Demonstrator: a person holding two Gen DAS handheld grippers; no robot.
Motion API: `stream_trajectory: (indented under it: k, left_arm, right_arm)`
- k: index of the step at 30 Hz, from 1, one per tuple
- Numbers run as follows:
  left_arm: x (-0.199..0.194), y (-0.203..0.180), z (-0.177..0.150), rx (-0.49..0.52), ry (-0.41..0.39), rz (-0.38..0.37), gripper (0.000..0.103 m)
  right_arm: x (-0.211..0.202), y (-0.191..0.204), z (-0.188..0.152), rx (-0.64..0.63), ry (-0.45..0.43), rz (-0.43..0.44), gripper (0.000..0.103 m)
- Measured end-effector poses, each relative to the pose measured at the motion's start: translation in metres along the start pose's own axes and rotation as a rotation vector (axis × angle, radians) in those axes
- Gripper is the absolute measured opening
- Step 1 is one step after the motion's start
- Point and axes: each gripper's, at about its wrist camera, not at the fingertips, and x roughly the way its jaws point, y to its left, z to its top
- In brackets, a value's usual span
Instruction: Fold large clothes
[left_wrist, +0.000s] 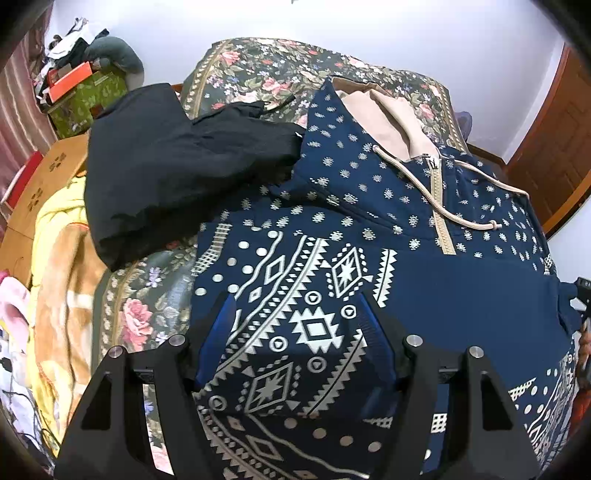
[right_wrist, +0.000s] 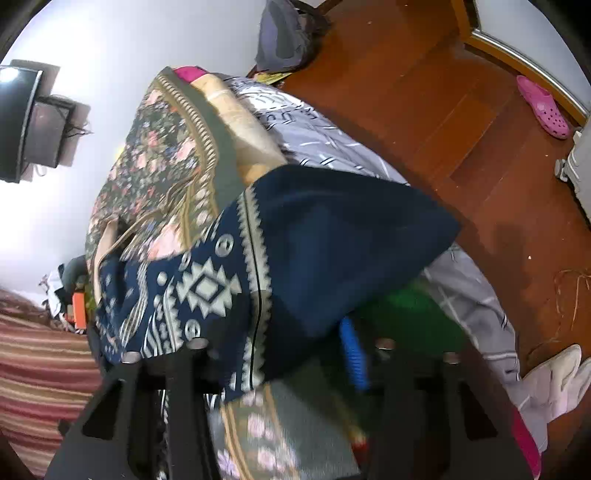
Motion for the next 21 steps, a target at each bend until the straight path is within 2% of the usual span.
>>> stream_trajectory:
  k: [3, 5, 9, 14, 17, 21]
  left_arm:
    - [-0.006, 0.004, -0.001, 0.013, -0.009, 0.020, 0.067]
    - [-0.011, 0.006, -0.002, 0.018, -0.018, 0.027, 0.067]
    - [-0.020, 0.009, -0.004, 0.025, -0.036, 0.028, 0.067]
    - [-0.032, 0.005, -0.004, 0.046, -0.068, 0.020, 0.066]
    - [-0.039, 0.000, -0.005, 0.069, -0.088, 0.010, 0.067]
    - [-0.046, -0.006, -0.008, 0.101, -0.100, -0.001, 0.067]
  right_arm:
    - [-0.013, 0.009, 0.002, -0.020, -0.042, -0.053, 0.010]
    - [-0.026, 0.020, 0.001, -0.050, -0.069, -0.040, 0.009]
    - [-0.071, 0.062, -0.009, -0.189, -0.182, -0.035, 0.008]
    - [-0.133, 0.133, -0.043, -0.424, -0.341, 0.025, 0.007]
    - [-0.144, 0.170, -0.071, -0.567, -0.371, 0.053, 0.007]
    - [-0.131, 0.201, -0.107, -0.709, -0.327, 0.089, 0.007]
